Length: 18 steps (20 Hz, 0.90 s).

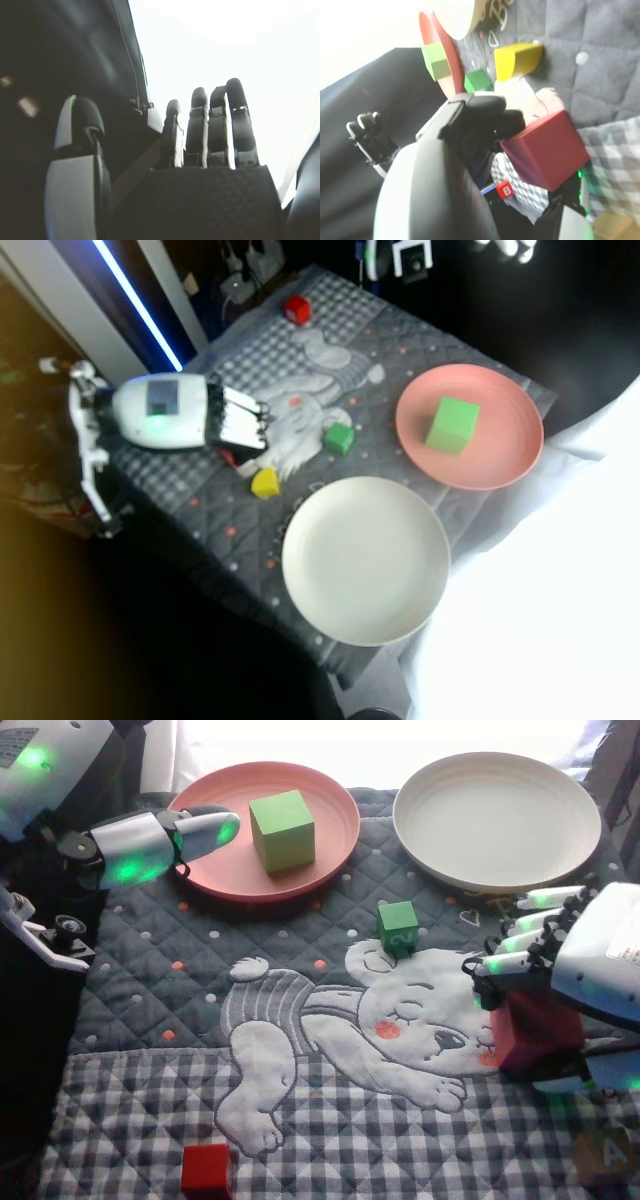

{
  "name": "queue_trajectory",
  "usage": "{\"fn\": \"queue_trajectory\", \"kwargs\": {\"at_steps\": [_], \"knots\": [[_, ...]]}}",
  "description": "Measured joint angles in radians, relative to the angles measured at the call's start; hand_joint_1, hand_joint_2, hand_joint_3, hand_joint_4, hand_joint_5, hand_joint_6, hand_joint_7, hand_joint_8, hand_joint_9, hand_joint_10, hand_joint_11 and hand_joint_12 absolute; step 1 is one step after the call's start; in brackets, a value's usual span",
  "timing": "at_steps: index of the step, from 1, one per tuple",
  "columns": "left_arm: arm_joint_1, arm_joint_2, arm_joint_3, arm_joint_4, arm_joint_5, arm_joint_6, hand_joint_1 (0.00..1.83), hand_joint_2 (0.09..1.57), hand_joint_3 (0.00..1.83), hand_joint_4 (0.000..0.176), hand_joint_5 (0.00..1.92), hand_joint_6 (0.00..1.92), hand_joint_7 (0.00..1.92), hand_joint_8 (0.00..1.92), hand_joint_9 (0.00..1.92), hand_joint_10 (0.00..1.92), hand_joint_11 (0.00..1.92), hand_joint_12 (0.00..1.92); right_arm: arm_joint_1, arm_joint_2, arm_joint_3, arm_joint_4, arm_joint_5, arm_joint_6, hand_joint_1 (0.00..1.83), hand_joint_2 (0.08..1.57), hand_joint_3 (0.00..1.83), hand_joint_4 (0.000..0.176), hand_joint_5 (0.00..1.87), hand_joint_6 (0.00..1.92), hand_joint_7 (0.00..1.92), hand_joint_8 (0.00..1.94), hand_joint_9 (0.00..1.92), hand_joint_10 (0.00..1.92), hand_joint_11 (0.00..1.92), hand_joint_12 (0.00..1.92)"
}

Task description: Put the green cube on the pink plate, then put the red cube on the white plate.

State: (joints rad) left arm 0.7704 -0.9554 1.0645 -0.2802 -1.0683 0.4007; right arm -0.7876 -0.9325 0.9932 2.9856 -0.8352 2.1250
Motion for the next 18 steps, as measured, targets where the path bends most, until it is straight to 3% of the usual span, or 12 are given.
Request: {"fn": "queue_trajectory", "kwargs": {"at_steps": [3,4,5,7,8,9,10,12,14,16,17,18], "knots": [[0.016,0.001,-0.006,0.002,-0.016,0.0,0.59,1.07,0.0,0.068,0.2,0.0,0.18,0.0,0.15,0.01,0.0,0.98,0.034,-0.004,0.003,0.002,0.004,-0.002,1.19,1.19,0.01,0.0,0.91,1.12,0.77,1.36,0.59,1.42,0.4,1.92],[0.023,0.003,-0.009,0.002,-0.02,0.0,0.6,1.06,0.0,0.063,0.21,0.0,0.18,0.0,0.15,0.0,0.0,0.95,0.047,-0.004,0.003,0.0,0.003,-0.002,1.2,1.19,0.0,0.0,0.92,1.08,0.77,1.4,0.64,1.47,0.52,1.92],[0.028,0.005,-0.015,-0.008,-0.022,0.0,0.61,1.06,0.0,0.075,0.21,0.0,0.16,0.0,0.13,0.0,0.0,0.87,0.056,-0.004,0.003,0.002,0.002,-0.002,1.2,1.19,0.0,0.0,0.93,1.09,0.76,1.38,0.62,1.47,0.47,1.92],[0.046,0.007,-0.025,-0.008,-0.037,0.0,0.61,1.07,0.0,0.073,0.21,0.0,0.13,0.0,0.09,0.0,0.0,0.75,0.077,-0.004,0.003,0.002,0.0,-0.002,1.21,1.18,0.0,0.0,0.93,1.05,0.79,1.39,0.66,1.47,0.49,1.92],[0.056,0.014,-0.036,-0.005,-0.044,0.0,0.61,1.07,0.0,0.063,0.22,0.0,0.14,0.0,0.1,0.01,0.0,0.81,0.093,-0.003,0.005,0.0,-0.003,-0.002,1.21,1.18,0.0,0.0,0.92,1.06,0.82,1.36,0.67,1.44,0.49,1.92],[0.06,0.016,-0.042,-0.001,-0.053,0.0,0.59,1.07,0.0,0.069,0.23,0.0,0.17,0.01,0.13,0.01,0.0,0.88,0.105,-0.002,0.006,0.0,-0.005,-0.002,1.21,1.18,0.0,0.0,0.91,1.04,0.82,1.4,0.65,1.49,0.43,1.92],[0.065,0.018,-0.045,0.002,-0.066,0.0,0.59,1.06,0.0,0.072,0.23,0.0,0.18,0.01,0.14,0.02,0.0,0.94,0.117,0.0,0.011,-0.001,-0.01,-0.002,1.22,1.2,0.0,0.0,0.96,1.06,0.69,1.44,0.51,1.52,0.33,1.92],[0.071,0.023,-0.052,-0.001,-0.082,0.001,0.59,1.06,0.0,0.072,0.23,0.0,0.18,0.0,0.14,0.02,0.0,0.95,0.146,0.0,0.029,-0.002,-0.01,-0.002,1.22,1.19,0.0,0.0,0.92,1.22,0.76,1.25,0.5,1.34,0.23,1.85],[0.073,0.026,-0.059,0.017,-0.098,0.0,0.6,1.05,0.0,0.059,0.24,0.0,0.18,0.0,0.14,0.01,0.0,0.95,0.179,-0.008,0.059,-0.001,-0.013,-0.002,1.34,1.21,0.0,0.0,0.81,1.24,0.81,1.31,0.62,1.55,0.37,1.86],[0.077,0.03,-0.069,0.029,-0.114,0.0,0.59,1.06,0.0,0.05,0.24,0.0,0.19,0.0,0.17,0.02,0.0,1.02,0.205,-0.022,0.092,-0.001,-0.018,-0.002,1.34,1.22,0.0,0.0,0.83,1.15,0.77,1.39,0.61,1.6,0.33,1.91],[0.077,0.031,-0.071,0.038,-0.121,0.0,0.59,1.06,0.0,0.044,0.26,0.01,0.21,0.01,0.19,0.02,0.0,1.07,0.219,-0.034,0.114,-0.002,-0.007,-0.002,1.23,1.2,0.0,0.0,0.88,1.09,0.78,1.41,0.59,1.52,0.29,1.92],[0.077,0.031,-0.073,0.037,-0.127,0.0,0.59,1.07,0.0,0.043,0.27,0.01,0.24,0.01,0.22,0.03,0.0,1.09,0.232,-0.039,0.126,-0.003,0.003,-0.002,1.32,1.21,0.0,0.0,0.82,1.15,0.8,1.36,0.63,1.58,0.32,1.92]]}}
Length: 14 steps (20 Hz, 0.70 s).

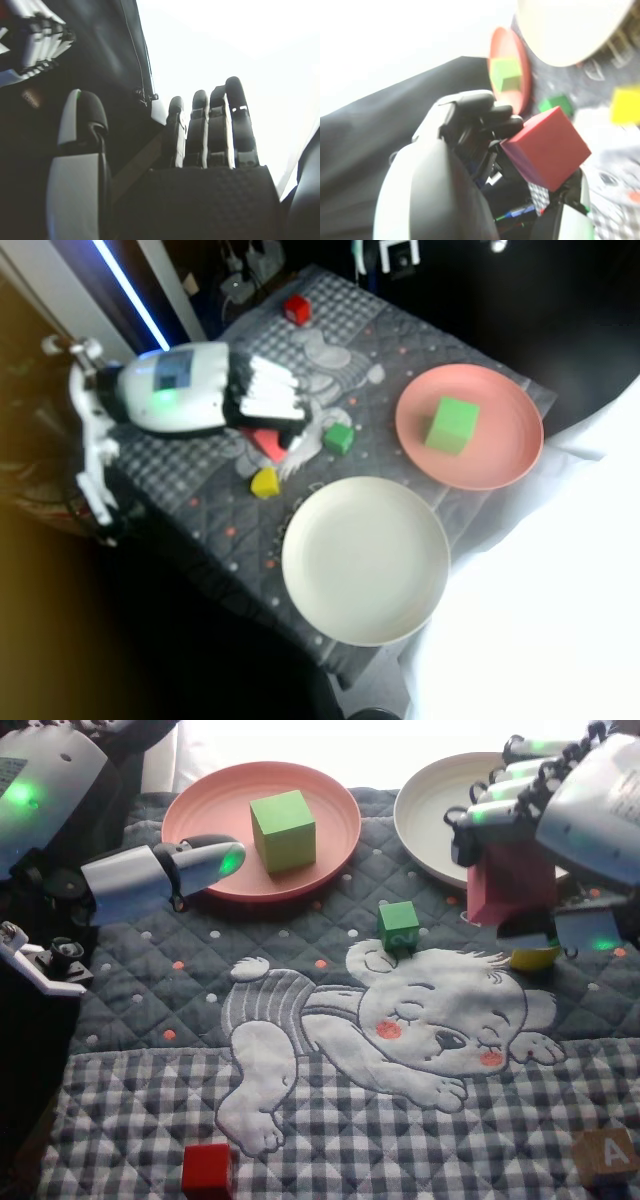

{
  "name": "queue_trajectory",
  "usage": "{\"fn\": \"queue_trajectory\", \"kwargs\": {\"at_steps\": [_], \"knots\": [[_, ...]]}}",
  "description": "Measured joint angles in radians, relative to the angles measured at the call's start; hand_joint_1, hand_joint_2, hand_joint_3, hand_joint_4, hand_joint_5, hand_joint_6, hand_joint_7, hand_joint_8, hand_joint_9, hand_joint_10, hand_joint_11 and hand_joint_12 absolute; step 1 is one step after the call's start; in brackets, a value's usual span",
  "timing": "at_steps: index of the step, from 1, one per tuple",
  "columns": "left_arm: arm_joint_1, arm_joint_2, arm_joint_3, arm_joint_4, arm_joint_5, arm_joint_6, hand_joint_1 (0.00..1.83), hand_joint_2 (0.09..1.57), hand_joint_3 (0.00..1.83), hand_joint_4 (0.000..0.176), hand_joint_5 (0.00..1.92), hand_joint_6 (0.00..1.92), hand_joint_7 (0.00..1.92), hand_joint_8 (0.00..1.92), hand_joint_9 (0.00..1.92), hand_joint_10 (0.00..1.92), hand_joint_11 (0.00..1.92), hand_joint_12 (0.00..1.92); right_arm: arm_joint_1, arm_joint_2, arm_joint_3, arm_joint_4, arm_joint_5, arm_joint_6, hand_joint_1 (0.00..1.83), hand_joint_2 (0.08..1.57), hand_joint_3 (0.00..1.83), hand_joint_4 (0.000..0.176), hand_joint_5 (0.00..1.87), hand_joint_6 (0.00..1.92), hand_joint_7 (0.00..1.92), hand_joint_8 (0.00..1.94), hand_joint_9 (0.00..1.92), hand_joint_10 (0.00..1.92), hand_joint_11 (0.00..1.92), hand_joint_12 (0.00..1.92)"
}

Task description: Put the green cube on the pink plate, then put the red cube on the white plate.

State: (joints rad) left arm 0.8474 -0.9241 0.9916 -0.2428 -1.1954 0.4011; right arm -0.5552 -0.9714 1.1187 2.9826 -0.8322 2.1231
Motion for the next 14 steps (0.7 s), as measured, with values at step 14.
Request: {"fn": "queue_trajectory", "kwargs": {"at_steps": [14], "knots": [[0.005,0.011,-0.025,0.052,-0.086,0.0,0.6,1.08,0.0,0.036,0.27,0.0,0.24,0.0,0.21,0.0,0.0,0.97,0.212,-0.201,0.351,0.0,0.354,0.0,1.19,1.29,0.0,0.0,0.79,1.08,0.55,1.82,0.45,1.9,0.41,1.92]]}}
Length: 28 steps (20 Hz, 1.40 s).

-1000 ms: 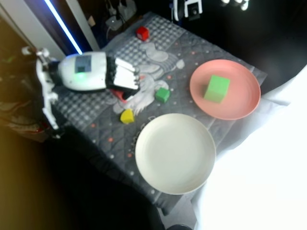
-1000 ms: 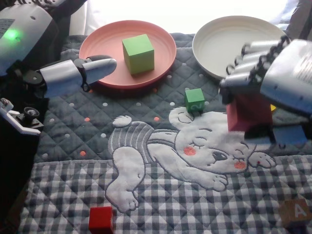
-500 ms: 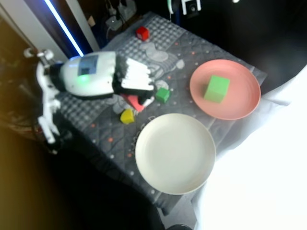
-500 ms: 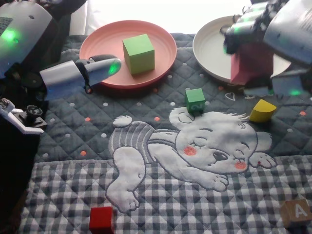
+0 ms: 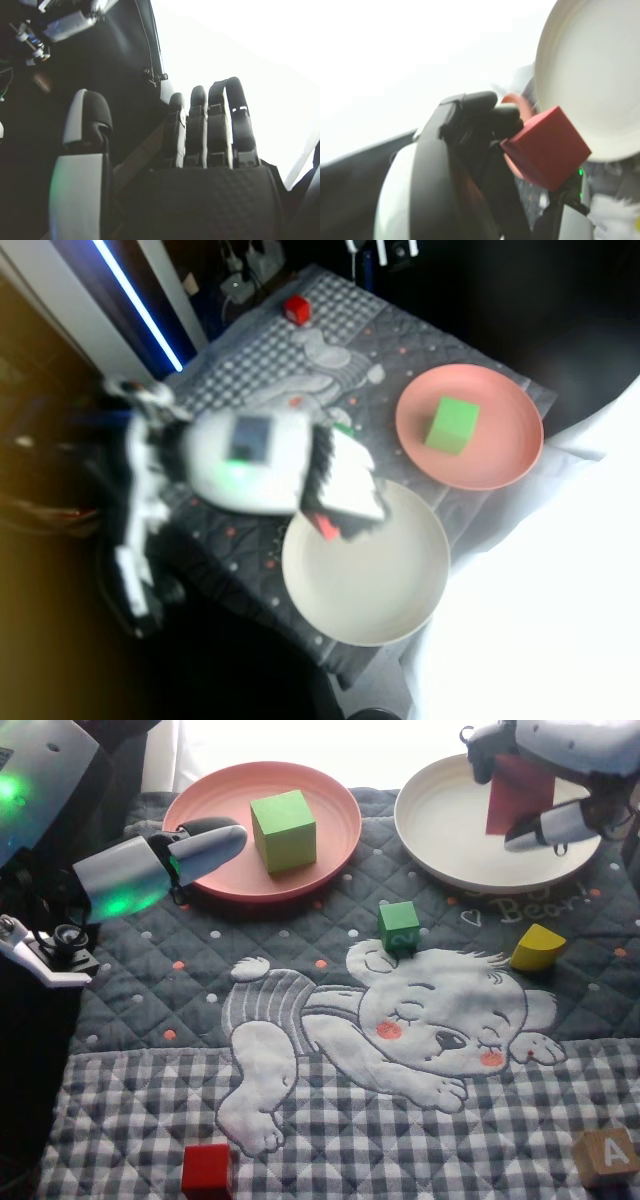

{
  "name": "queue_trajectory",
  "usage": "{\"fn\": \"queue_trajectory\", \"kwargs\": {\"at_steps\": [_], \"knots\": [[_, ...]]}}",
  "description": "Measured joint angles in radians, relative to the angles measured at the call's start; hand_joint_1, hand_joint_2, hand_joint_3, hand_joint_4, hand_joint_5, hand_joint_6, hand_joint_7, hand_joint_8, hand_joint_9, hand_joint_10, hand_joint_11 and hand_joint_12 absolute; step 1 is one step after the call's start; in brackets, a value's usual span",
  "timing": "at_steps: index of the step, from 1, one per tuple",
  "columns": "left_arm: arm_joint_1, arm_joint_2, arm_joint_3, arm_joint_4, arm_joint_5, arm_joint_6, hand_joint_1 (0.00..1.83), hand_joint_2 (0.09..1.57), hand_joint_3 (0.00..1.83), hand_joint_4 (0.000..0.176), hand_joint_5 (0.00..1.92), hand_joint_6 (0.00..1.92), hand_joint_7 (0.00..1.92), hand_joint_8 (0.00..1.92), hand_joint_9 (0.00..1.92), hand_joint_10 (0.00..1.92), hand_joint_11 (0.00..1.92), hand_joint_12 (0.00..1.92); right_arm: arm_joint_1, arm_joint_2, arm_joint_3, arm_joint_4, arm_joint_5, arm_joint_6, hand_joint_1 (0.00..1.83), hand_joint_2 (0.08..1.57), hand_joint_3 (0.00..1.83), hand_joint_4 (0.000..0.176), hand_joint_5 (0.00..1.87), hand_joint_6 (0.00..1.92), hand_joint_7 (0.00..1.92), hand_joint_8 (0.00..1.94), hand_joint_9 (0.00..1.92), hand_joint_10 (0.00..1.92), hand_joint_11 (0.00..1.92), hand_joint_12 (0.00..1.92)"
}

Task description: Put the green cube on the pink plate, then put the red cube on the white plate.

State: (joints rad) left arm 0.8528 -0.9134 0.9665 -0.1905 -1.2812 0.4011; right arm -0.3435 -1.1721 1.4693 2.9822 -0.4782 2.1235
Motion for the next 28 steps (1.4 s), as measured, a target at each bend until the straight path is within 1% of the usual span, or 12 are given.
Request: {"fn": "queue_trajectory", "kwargs": {"at_steps": [2,3,4,6,8,9,10,11,13,15,21,28], "knots": [[0.0,0.0,-0.003,0.009,-0.001,0.0,0.61,1.08,0.0,0.022,0.27,0.0,0.22,0.0,0.2,0.0,0.0,0.97,0.017,-0.022,0.037,0.002,0.04,-0.001,1.15,1.22,0.0,0.0,0.82,1.18,0.61,1.93,0.63,1.92,0.7,1.92],[0.0,0.0,-0.003,0.01,-0.002,0.0,0.6,1.08,0.0,0.015,0.26,0.0,0.21,0.0,0.19,0.0,0.0,0.97,0.018,-0.034,0.054,0.002,0.051,-0.002,1.18,1.27,0.0,0.0,0.76,1.09,0.64,1.81,0.65,1.92,0.64,1.92],[-0.002,0.0,-0.003,0.008,-0.002,0.0,0.6,1.09,0.0,0.011,0.26,0.0,0.2,0.0,0.19,0.0,0.0,0.97,0.024,-0.05,0.072,0.002,0.082,0.0,1.2,1.26,0.0,0.0,0.72,1.32,0.71,1.55,0.77,1.92,0.76,1.92],[-0.002,0.0,-0.003,0.011,-0.003,0.0,0.59,1.1,0.01,0.007,0.26,0.0,0.22,0.0,0.2,0.01,0.0,0.97,0.028,-0.071,0.101,0.002,0.122,0.0,1.29,1.29,0.0,0.0,0.7,1.12,0.65,1.66,0.56,1.81,0.43,1.92],[-0.002,0.0,-0.003,0.01,-0.002,0.0,0.62,1.12,0.0,0.0,0.26,0.0,0.25,0.01,0.23,0.02,0.0,1.03,0.03,-0.086,0.119,0.002,0.146,-0.001,1.33,1.24,0.0,0.0,0.68,1.45,0.82,1.2,0.63,1.55,0.28,1.65],[-0.002,0.0,-0.003,0.01,-0.003,0.0,0.64,1.13,0.0,0.0,0.26,0.0,0.26,0.01,0.23,0.02,0.0,1.02,0.032,-0.091,0.121,0.002,0.158,-0.001,1.34,1.22,0.0,0.0,0.64,1.49,0.85,1.18,0.68,1.45,0.32,1.57],[-0.002,0.0,-0.003,0.01,-0.002,0.0,0.64,1.13,0.0,0.0,0.26,0.0,0.26,0.01,0.23,0.01,0.0,1.0,0.032,-0.094,0.125,0.002,0.159,-0.001,1.17,1.21,0.0,0.0,0.74,1.33,0.71,0.79,0.58,1.0,0.31,1.48],[-0.002,0.0,-0.003,0.013,-0.003,0.0,0.66,1.13,0.0,0.0,0.27,0.0,0.27,0.01,0.23,0.01,0.0,0.99,0.032,-0.098,0.127,0.002,0.164,-0.001,1.26,1.11,0.0,0.0,0.62,0.85,0.67,0.58,0.54,0.8,0.24,1.46],[-0.002,0.0,-0.003,0.011,-0.002,0.0,0.67,1.13,0.0,0.0,0.27,0.0,0.27,0.01,0.23,0.01,0.0,1.02,0.032,-0.101,0.127,0.002,0.168,0.0,1.19,1.03,0.0,0.0,0.64,0.43,0.68,0.24,0.49,0.54,0.06,1.45],[-0.002,0.0,-0.003,0.011,-0.002,0.0,0.67,1.13,0.0,0.0,0.27,0.0,0.27,0.01,0.24,0.02,0.0,1.03,0.032,-0.102,0.127,0.002,0.169,-0.001,1.15,1.01,0.0,0.0,0.65,0.27,0.74,0.06,0.55,0.32,0.07,1.39],[-0.002,0.0,-0.003,0.011,-0.003,0.0,0.66,1.14,0.0,0.0,0.26,0.0,0.26,0.0,0.22,0.0,0.0,0.93,0.032,-0.095,0.102,0.003,0.172,-0.001,1.1,0.96,0.0,0.0,0.52,0.03,0.51,0.0,0.4,0.05,0.0,1.15],[0.001,0.0,-0.004,0.003,-0.008,0.0,0.67,1.12,0.0,0.012,0.27,0.01,0.24,0.0,0.21,0.0,0.0,0.89,0.03,-0.023,-0.006,0.002,0.103,-0.002,0.66,0.92,0.0,0.0,0.31,0.0,0.24,0.0,0.17,0.0,0.0,0.72]]}}
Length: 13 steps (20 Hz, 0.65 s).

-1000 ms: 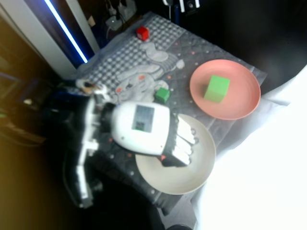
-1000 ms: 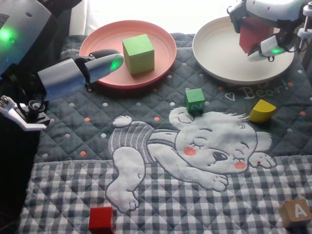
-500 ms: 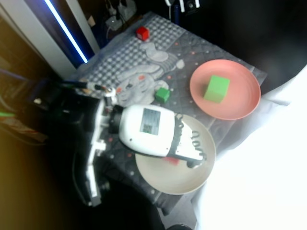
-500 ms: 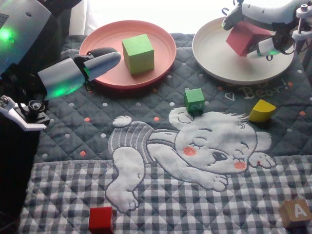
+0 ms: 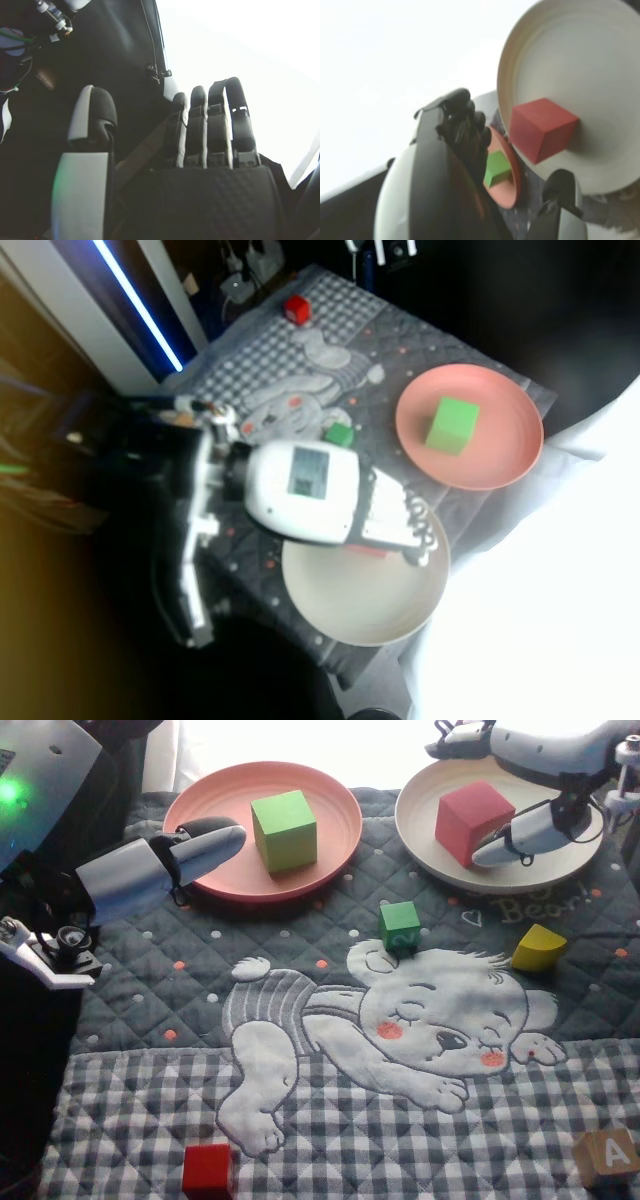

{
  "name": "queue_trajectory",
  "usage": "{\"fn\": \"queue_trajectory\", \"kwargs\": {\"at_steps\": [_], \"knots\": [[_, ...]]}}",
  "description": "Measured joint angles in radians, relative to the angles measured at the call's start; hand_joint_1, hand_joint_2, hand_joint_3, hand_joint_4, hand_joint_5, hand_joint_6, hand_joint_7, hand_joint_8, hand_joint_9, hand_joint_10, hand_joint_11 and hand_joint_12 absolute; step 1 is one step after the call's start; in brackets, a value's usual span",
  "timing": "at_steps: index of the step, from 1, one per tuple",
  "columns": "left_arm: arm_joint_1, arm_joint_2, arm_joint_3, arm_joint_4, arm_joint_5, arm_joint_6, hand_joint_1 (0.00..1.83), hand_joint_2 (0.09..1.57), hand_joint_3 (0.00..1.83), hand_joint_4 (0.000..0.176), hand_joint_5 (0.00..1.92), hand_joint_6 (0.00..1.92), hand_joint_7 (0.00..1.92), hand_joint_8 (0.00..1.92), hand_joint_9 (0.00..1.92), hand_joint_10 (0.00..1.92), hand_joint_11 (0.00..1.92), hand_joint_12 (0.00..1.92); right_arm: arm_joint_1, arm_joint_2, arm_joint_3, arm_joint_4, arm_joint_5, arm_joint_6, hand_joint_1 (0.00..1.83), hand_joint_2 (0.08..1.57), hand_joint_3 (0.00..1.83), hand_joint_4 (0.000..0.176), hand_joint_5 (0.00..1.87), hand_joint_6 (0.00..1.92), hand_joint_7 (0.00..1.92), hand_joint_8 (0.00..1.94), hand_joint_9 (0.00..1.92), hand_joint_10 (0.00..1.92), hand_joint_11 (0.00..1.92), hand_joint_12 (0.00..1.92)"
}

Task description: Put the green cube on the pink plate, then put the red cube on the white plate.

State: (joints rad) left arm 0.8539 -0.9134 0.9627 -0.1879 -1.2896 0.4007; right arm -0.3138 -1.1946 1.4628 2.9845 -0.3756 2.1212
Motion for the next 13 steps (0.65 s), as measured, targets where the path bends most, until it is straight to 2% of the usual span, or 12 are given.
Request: {"fn": "queue_trajectory", "kwargs": {"at_steps": [1,3,4,5,7,9,10,11,12,13], "knots": [[0.0,0.0,0.0,-0.003,-0.002,0.0,0.66,1.13,0.0,0.009,0.27,0.01,0.23,0.0,0.2,0.0,0.0,0.89,-0.003,0.024,-0.03,0.0,-0.033,0.0,0.6,0.92,0.0,0.0,0.29,0.0,0.21,0.0,0.13,0.01,0.0,0.56],[0.013,0.0,-0.002,-0.016,-0.011,0.0,0.64,1.13,0.0,0.023,0.29,0.01,0.24,0.0,0.2,0.0,0.0,0.94,-0.003,0.069,-0.084,0.0,-0.088,0.0,0.57,0.89,0.0,0.0,0.24,0.0,0.18,0.0,0.1,0.01,0.0,0.34],[0.018,0.0,-0.004,-0.021,-0.01,0.0,0.64,1.13,0.0,0.015,0.29,0.01,0.24,0.0,0.2,0.0,0.0,0.94,-0.007,0.082,-0.1,0.0,-0.109,0.0,0.56,0.88,0.0,0.0,0.23,0.0,0.18,0.0,0.09,0.0,0.0,0.25],[0.022,0.0,-0.005,-0.021,-0.013,0.0,0.66,1.13,0.0,0.012,0.31,0.01,0.25,0.01,0.22,0.01,0.0,0.93,-0.014,0.1,-0.124,0.0,-0.142,0.0,0.52,0.89,0.0,0.0,0.22,0.0,0.19,0.0,0.12,0.01,0.0,0.42],[0.025,0.0,-0.005,-0.025,-0.017,0.0,0.68,1.11,0.0,0.025,0.33,0.01,0.27,0.01,0.22,0.01,0.0,0.88,-0.042,0.146,-0.188,-0.001,-0.21,-0.001,0.49,0.86,0.0,0.0,0.25,0.01,0.19,0.01,0.13,0.01,0.0,0.87],[0.03,0.0,-0.008,-0.032,-0.025,0.0,0.65,1.12,0.0,0.032,0.35,0.01,0.28,0.01,0.25,0.02,0.0,0.95,-0.07,0.184,-0.248,-0.004,-0.29,-0.001,0.4,0.89,0.0,0.0,0.25,0.01,0.22,0.01,0.18,0.03,0.0,0.81],[0.038,0.0,-0.012,-0.041,-0.037,0.001,0.66,1.13,0.0,0.028,0.35,0.01,0.29,0.01,0.26,0.02,0.0,0.97,-0.09,0.208,-0.282,-0.003,-0.349,-0.002,0.38,0.91,0.0,0.0,0.25,0.01,0.24,0.01,0.2,0.04,0.0,0.86],[0.042,0.0,-0.012,-0.042,-0.04,0.0,0.66,1.14,0.0,0.01,0.35,0.01,0.31,0.01,0.27,0.02,0.0,1.0,-0.113,0.231,-0.314,-0.003,-0.418,-0.002,0.5,0.94,0.0,0.0,0.29,0.02,0.29,0.02,0.23,0.04,0.0,0.83],[0.042,0.0,-0.012,-0.045,-0.045,0.0,0.69,1.14,0.0,0.002,0.35,0.01,0.32,0.01,0.29,0.02,0.0,1.03,-0.132,0.245,-0.335,-0.003,-0.462,-0.001,0.51,0.97,0.01,0.0,0.28,0.02,0.26,0.01,0.2,0.03,0.0,0.82],[0.049,0.002,-0.014,-0.051,-0.058,0.0,0.71,1.15,0.0,0.0,0.35,0.0,0.32,0.0,0.3,0.02,0.0,1.05,-0.167,0.264,-0.37,-0.005,-0.531,-0.004,0.51,1.01,0.03,0.0,0.31,0.03,0.29,0.01,0.22,0.04,0.0,0.92]]}}
